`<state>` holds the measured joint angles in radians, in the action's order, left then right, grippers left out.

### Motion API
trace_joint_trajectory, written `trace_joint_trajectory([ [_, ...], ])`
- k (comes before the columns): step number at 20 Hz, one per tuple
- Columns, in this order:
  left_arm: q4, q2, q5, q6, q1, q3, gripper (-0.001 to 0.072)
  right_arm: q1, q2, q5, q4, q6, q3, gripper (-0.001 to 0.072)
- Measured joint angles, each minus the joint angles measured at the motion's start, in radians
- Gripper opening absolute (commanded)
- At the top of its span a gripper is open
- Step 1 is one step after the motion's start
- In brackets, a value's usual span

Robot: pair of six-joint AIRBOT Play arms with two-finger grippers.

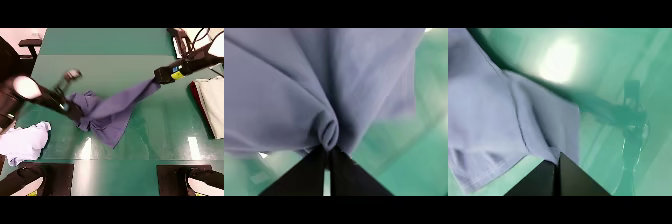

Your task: Fold the shirts.

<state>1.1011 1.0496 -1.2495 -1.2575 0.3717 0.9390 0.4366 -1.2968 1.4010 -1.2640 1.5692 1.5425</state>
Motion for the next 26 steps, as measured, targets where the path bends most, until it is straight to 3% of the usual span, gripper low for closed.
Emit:
trace_joint_trajectory([
  [1, -0.014, 0.001, 0.005, 0.003, 0.027, -0.037, 0.0061, 0.002, 0.010, -0.006, -0.002, 0.003, -0.017, 0.0014],
  [3, -0.036, 0.002, 0.010, 0.007, 0.064, -0.079, 0.0566, 0.004, 0.028, -0.023, -0.008, 0.015, -0.043, 0.0014],
  [7, -0.055, 0.003, 0.023, 0.021, 0.092, -0.027, 0.0573, 0.006, 0.042, -0.043, -0.012, 0.023, -0.057, 0.0014],
  [10, -0.019, 0.003, 0.045, 0.022, 0.036, 0.090, 0.0572, 0.006, 0.045, -0.050, -0.013, 0.026, -0.060, 0.0014],
  [15, 0.008, 0.020, 0.117, -0.021, -0.256, 0.203, 0.0572, 0.006, 0.048, -0.053, -0.013, 0.027, -0.061, 0.0014],
  [20, -0.076, 0.114, 0.123, -0.029, -0.552, 0.134, 0.0572, 0.006, 0.048, -0.061, -0.013, 0.027, -0.061, 0.0014],
  [26, -0.175, 0.251, 0.113, 0.042, -0.673, 0.003, 0.0572, 0.006, 0.048, -0.065, -0.013, 0.027, -0.061, 0.0014],
])
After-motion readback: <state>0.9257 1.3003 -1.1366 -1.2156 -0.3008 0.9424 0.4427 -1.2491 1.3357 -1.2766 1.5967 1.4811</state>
